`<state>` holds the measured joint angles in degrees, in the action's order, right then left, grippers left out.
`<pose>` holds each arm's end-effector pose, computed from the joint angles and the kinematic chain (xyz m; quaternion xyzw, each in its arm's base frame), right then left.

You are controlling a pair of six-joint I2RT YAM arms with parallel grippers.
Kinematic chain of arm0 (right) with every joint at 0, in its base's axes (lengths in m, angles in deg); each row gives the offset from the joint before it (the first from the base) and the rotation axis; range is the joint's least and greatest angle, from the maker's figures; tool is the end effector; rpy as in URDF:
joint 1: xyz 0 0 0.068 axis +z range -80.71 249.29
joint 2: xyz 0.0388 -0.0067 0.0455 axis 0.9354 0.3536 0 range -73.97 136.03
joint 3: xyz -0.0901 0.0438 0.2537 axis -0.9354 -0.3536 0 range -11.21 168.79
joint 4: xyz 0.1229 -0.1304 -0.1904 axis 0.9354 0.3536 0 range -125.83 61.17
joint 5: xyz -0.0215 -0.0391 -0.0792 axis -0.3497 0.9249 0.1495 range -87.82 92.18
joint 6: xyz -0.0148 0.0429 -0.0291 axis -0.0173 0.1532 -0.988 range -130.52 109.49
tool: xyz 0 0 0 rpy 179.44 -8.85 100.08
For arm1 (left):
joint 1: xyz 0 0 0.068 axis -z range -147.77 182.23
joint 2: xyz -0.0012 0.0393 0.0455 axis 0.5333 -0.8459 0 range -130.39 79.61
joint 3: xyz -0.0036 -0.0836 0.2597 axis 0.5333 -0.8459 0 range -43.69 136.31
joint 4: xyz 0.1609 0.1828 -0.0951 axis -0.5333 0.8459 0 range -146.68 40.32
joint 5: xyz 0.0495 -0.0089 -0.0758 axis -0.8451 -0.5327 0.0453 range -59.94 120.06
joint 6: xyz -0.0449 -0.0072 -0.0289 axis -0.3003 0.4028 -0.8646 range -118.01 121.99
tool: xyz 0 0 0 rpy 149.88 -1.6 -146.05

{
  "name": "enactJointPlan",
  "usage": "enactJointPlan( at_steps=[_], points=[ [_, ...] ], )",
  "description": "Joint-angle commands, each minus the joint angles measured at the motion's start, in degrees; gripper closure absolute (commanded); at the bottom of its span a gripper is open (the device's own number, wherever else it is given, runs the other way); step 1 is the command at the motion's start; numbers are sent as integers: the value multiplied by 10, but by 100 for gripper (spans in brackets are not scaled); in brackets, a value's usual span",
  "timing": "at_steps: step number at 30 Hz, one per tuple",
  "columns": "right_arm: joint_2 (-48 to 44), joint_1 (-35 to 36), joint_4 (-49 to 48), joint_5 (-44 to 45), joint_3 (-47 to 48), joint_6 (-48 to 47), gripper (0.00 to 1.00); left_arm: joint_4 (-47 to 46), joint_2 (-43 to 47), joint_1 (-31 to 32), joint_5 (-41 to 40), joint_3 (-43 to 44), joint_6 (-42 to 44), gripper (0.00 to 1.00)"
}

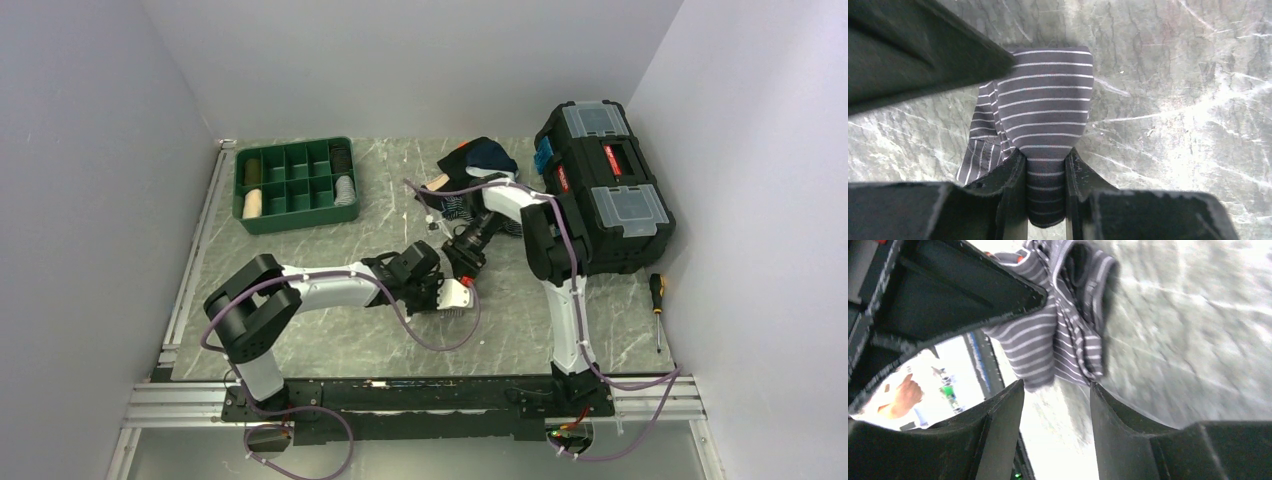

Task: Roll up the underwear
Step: Roll the underwear to the center of the board.

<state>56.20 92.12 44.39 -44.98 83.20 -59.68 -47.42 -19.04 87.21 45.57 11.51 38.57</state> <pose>0.3411 0.1719 0.1324 0.4522 -0.7753 -0.4265 0.1119 0.1899 -0.2875 0.1635 0.7030 0.6238 -0.1769 0.2923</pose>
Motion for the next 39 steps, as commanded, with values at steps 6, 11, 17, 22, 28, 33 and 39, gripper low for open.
enactJointPlan(
  at_steps=[6,11,17,22,28,33,39],
  points=[
    [-153,-79,-66,25,-51,-7,48,99,-65,-57,151,19,-42,100],
    [-255,-95,-167,44,-125,68,48,151,-103,-107,222,75,-64,100],
    [-364,-94,-287,89,-192,148,48,237,-185,-174,322,156,-103,100],
    [-441,-72,-361,126,-257,155,46,323,-262,-216,404,227,-105,100],
    [-475,15,-410,202,-312,148,45,406,-346,-246,450,305,-107,100],
    [-465,86,-438,264,-334,133,44,412,-367,-252,443,325,-124,100],
    [-441,143,-450,310,-329,111,41,412,-376,-252,438,330,-130,100]
  ],
)
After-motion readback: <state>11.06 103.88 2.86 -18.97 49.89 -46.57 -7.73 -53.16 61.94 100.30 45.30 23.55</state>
